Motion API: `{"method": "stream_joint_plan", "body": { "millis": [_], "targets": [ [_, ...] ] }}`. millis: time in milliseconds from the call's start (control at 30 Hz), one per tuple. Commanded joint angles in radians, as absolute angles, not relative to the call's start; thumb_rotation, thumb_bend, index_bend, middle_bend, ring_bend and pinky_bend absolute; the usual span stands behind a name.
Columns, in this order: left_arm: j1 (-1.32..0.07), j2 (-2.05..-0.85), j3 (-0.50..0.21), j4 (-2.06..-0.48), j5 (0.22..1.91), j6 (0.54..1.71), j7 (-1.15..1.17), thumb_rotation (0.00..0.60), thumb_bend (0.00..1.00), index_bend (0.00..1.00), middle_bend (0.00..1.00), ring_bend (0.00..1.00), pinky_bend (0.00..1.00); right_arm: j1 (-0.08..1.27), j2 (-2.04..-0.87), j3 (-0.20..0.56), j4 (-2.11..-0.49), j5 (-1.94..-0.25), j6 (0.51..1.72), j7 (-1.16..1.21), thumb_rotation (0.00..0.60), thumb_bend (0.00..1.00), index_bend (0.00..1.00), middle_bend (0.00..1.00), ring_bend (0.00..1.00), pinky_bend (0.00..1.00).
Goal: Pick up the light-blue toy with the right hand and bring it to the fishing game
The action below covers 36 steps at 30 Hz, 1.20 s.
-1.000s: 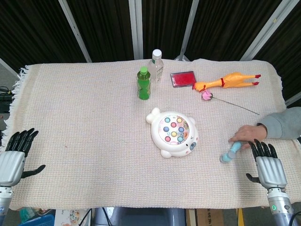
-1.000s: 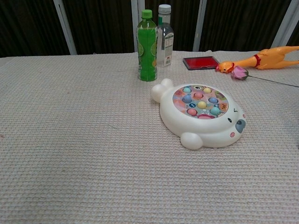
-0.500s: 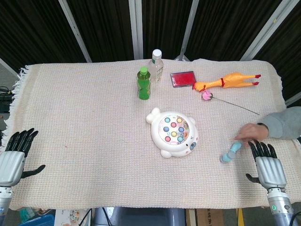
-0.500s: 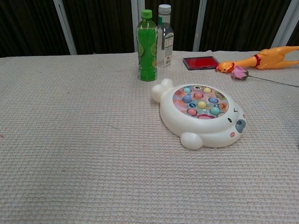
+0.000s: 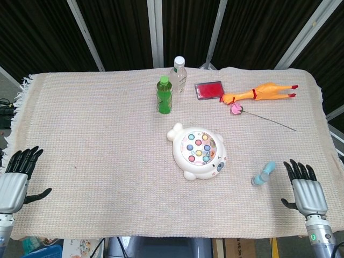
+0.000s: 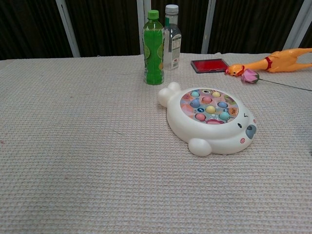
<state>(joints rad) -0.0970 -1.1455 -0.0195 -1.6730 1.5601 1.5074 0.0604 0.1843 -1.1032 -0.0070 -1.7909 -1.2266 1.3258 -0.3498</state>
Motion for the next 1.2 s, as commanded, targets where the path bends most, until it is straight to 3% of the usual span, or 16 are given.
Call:
{"method": "stream_joint_plan", "body": {
  "millis": [33,1200],
  "targets": [
    [-0.097,-1.146,-0.02,-1.672,1.558,1.506,0.06,0.6,0.0,0.0,0.0,0.0,0.0,0.183,-1.104,-0.005,-1.79,-1.229,1.325,-0.352,0.6,0.18,0.0,0.0,0.0,0.0],
    [-0.094,-1.151,-0.025,-1.669,1.552,1.51,0.065,0.6,0.0,0.0,0.0,0.0,0.0,0.167,-1.111,0.016,-1.781,-1.262,1.321,-0.319,0.6,0.18,0.0,0.0,0.0,0.0]
  ]
}}
